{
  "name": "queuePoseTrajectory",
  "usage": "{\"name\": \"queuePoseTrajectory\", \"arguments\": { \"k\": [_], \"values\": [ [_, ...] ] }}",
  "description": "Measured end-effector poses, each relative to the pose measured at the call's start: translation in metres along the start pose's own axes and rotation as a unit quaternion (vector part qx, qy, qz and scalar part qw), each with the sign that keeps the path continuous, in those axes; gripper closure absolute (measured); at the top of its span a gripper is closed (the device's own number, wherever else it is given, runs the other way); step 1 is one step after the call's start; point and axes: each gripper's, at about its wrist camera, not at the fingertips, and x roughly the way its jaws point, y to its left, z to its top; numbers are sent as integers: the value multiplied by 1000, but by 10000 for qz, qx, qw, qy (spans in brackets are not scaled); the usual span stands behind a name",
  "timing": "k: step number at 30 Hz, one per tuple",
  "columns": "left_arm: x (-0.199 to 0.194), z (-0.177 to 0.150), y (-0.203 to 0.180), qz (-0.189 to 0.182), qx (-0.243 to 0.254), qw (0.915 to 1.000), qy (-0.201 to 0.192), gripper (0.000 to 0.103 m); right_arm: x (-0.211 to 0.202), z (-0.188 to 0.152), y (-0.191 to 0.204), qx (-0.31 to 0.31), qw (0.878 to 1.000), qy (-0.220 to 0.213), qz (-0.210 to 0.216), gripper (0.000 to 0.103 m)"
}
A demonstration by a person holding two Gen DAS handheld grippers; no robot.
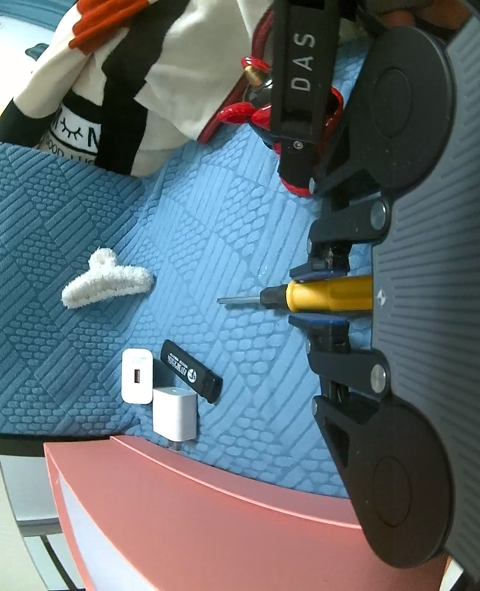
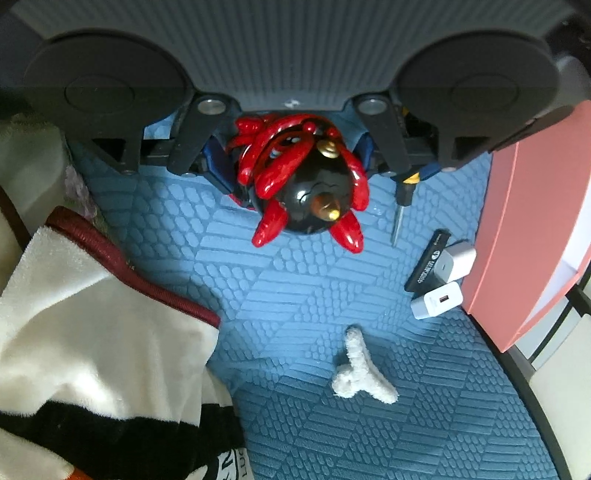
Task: Organize rigid objects
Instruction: 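Lift the screwdriver and figurine with both tools and carry them over the pink box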
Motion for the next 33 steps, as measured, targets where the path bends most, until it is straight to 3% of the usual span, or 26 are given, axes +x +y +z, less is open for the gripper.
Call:
{"name": "queuePoseTrajectory", "arguments": {
  "k": [15,33],
  "values": [
    [-31,11,11,-261,-343,9991,-29,82,-22,2,12,-213,9996,-156,-71,40],
    [-94,64,25,-601,-493,9967,-250,82,-77,25,44,-716,9954,-444,449,40]
  ]
}}
